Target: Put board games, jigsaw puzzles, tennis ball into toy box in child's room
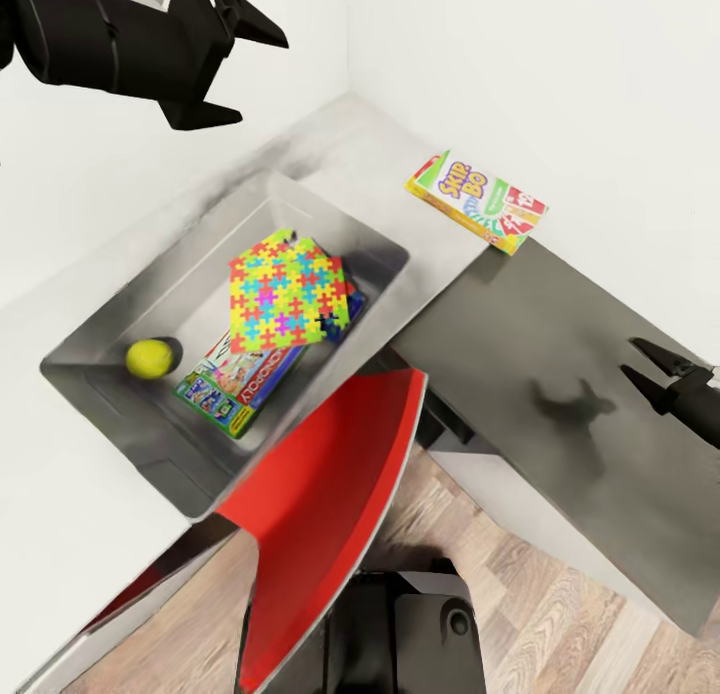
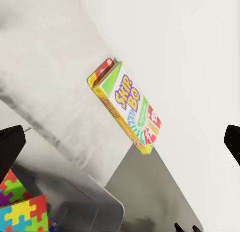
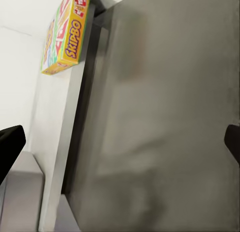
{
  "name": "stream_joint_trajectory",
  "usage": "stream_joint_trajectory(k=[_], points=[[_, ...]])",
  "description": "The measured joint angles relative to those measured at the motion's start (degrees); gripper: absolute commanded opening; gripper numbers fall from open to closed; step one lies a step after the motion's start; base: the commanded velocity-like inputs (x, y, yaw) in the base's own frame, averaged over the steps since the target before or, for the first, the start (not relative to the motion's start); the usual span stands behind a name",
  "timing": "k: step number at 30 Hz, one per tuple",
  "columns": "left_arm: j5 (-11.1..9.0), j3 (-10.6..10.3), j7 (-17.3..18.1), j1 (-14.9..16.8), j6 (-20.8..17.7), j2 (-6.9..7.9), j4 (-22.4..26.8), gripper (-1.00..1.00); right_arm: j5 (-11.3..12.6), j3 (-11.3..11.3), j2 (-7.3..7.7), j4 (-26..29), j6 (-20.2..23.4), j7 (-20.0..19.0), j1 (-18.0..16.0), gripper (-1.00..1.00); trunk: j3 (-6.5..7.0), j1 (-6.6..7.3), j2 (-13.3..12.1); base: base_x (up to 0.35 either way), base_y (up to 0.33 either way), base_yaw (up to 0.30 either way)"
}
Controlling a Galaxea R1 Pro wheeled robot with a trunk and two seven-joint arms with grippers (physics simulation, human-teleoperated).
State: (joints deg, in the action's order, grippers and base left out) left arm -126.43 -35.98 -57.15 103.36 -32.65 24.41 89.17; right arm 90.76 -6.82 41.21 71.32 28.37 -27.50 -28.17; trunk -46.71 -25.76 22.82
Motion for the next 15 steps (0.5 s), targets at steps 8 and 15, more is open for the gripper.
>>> stream_joint_trajectory(k=[8, 15], points=[[0.0, -0.6, 0.0, 0.0, 0.0, 0.0, -0.1, 1.0, 0.0, -0.9, 0.0, 0.0, 0.0, 0.0, 0.0, 1.0, 0.0, 0.0, 0.0, -0.054, -0.184, 0.0], [0.0, -1.5, 0.0, 0.0, 0.1, -0.01, -0.2, 1.0, 0.0, -6.1, 0.01, 0.0, 0.3, 0.0, 0.0, 1.0, 0.0, 0.01, 0.0, -0.018, -0.067, 0.009]])
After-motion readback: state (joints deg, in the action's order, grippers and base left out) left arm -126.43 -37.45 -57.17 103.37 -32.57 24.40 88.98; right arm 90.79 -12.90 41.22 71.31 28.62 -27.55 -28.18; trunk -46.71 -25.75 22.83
